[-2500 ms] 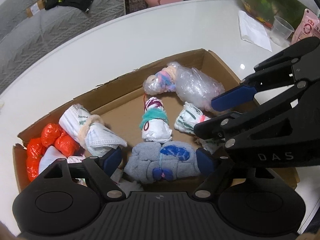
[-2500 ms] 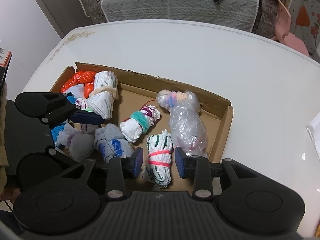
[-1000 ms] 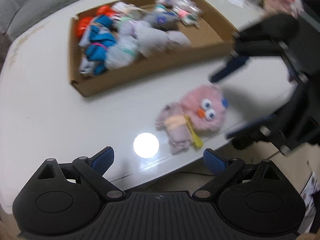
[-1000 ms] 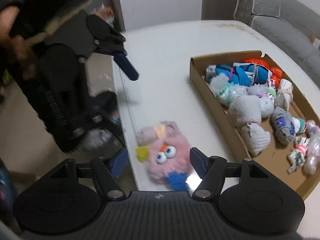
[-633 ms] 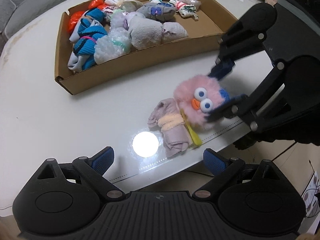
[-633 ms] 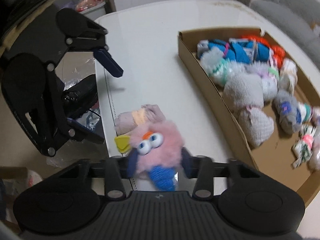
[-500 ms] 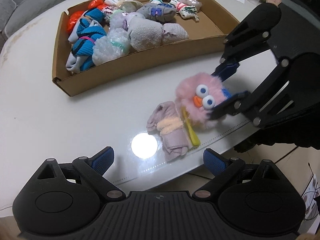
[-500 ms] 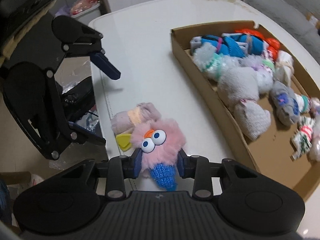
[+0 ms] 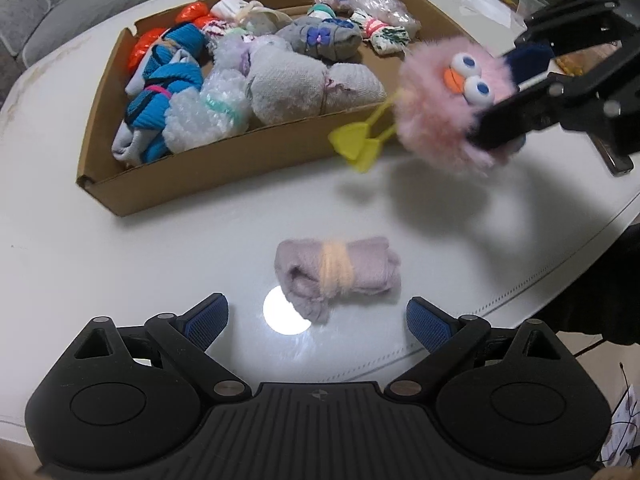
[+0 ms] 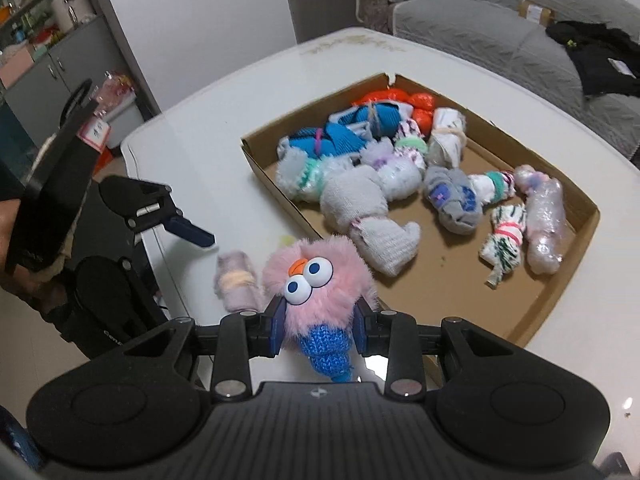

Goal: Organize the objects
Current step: 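Grasp the pink fluffy puppet with right gripper while left grasps lilac sock roll, then lower the lilac sock roll and pink puppet into the tray and open both grippers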

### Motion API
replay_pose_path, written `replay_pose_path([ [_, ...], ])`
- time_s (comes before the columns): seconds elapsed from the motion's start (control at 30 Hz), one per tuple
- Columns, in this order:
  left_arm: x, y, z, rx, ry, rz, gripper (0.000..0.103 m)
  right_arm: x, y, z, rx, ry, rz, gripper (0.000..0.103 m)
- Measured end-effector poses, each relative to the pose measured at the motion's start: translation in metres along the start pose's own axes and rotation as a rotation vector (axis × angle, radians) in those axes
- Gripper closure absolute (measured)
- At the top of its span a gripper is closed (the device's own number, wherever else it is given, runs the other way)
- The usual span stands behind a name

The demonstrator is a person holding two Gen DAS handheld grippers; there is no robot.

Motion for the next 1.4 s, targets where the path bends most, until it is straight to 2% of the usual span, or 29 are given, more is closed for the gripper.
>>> replay_pose_path([
  [0.1,0.003,-0.003,0.004,0.013,-0.018,0.029,0.005,0.003,0.002,-0.003,-0.004,0.021,0.009,0.073],
  [0.27,0.001,-0.011,0.012,0.045,-0.017,-0.043,0.003,0.017,0.0,-0.011,0.025,0.055,0.047,0.073],
  [0.37,0.005,-0.016,0.014,0.064,-0.012,-0.036,0.004,0.019,-0.001,-0.009,0.025,0.057,0.049,0.073],
  [0.47,0.008,-0.017,0.012,0.077,-0.003,-0.025,0.011,0.021,-0.001,-0.01,0.031,0.054,0.054,0.073],
  [0.53,0.01,-0.019,0.008,0.089,0.004,-0.016,0.026,0.024,-0.001,-0.014,0.044,0.056,0.064,0.073],
  [0.57,0.01,-0.02,0.006,0.094,0.004,-0.017,0.036,0.027,-0.002,-0.016,0.056,0.057,0.072,0.073],
  [0.77,0.001,-0.022,0.003,0.086,0.001,-0.062,0.037,0.044,-0.011,-0.042,0.179,0.078,0.153,0.073],
  [0.87,-0.006,-0.031,-0.01,0.109,0.012,-0.111,0.037,0.055,-0.012,-0.05,0.209,0.122,0.186,0.073],
  [1.03,-0.003,-0.07,-0.055,0.215,0.059,-0.137,0.037,0.073,-0.016,-0.071,0.289,0.207,0.239,0.073],
  [1.17,0.003,-0.116,-0.081,0.291,0.062,-0.107,0.037,0.086,-0.017,-0.082,0.333,0.281,0.266,0.073],
  [1.27,0.009,-0.15,-0.087,0.323,0.069,-0.091,0.037,0.096,-0.017,-0.085,0.35,0.317,0.297,0.073],
  [1.4,0.024,-0.177,-0.079,0.33,0.088,-0.067,0.037,0.106,-0.019,-0.085,0.361,0.348,0.313,0.073],
])
Point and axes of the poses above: each gripper's, at about its wrist camera, not at the fingertips, and z roughly the way its jaws point, x to its right, y to its underside, the point moved 6 cm from there along z, roughly the way its jaws point, and after that the axes turned 8 degrees about -z, right-handed, at the moved point
